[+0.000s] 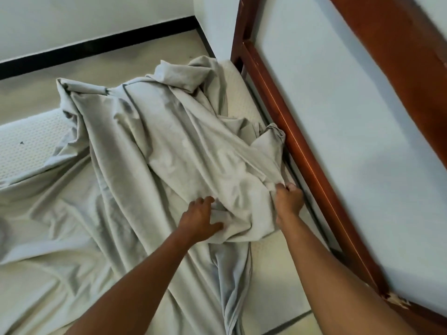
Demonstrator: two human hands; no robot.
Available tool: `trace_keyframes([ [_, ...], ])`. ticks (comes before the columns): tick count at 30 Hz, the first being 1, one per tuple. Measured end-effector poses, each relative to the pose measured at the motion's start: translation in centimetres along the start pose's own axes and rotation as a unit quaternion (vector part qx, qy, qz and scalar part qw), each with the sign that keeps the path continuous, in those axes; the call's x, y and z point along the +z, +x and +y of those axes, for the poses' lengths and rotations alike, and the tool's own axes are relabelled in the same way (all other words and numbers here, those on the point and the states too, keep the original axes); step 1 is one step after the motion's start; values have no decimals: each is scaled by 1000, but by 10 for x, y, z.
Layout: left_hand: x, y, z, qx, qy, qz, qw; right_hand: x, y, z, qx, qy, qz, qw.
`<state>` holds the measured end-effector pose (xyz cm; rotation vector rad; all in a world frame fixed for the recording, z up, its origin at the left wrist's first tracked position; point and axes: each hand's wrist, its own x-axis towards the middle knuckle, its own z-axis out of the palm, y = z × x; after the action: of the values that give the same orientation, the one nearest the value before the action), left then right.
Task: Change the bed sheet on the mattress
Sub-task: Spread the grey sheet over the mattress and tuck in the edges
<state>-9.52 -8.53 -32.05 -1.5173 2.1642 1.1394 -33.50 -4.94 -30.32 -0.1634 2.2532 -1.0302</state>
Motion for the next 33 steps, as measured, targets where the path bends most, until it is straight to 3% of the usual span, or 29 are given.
trace_keyframes([
  [3,20,-11,1,-10,120,22,992,-15,-13,-10,27,198,-102,975],
  [5,29,-19,2,0,124,64,990,-24,-22,-13,-2,237,-161,958],
  [8,38,-32,1,39,52,123,990,-34,-31,5,-30,134,-102,985],
  [11,32,-51,2,70,-97,217,969,-31,-34,48,98,9,-51,994],
  [12,27,-56,0,51,-143,250,956,-27,-35,63,144,-11,-64,987],
  [14,12,-62,-8,-18,-200,326,924,-16,-43,82,149,-51,-79,984],
  [17,-4,-61,-32,-83,-159,406,896,7,-58,79,33,-108,-123,986],
  [20,-22,-52,-51,-172,-111,444,872,29,-60,78,-37,-199,-174,964],
  [22,-28,-44,-59,-269,-180,424,846,30,-62,85,-70,-251,-148,954],
  [23,-31,-41,-60,-306,-255,407,822,24,-64,92,-65,-227,-112,965],
  [25,-30,-37,-55,-304,-423,352,777,1,-75,113,9,-135,-1,991],
  [27,-21,-39,-41,-263,-467,276,798,-30,-91,142,127,-97,99,982],
  [29,-3,-42,-24,-214,-408,217,861,-56,-111,168,199,-91,147,965],
  [31,16,-44,-6,-147,-315,178,921,-72,-128,175,153,-67,164,972],
  [33,30,-48,18,-86,-243,147,955,-75,-144,165,19,-42,126,991],
])
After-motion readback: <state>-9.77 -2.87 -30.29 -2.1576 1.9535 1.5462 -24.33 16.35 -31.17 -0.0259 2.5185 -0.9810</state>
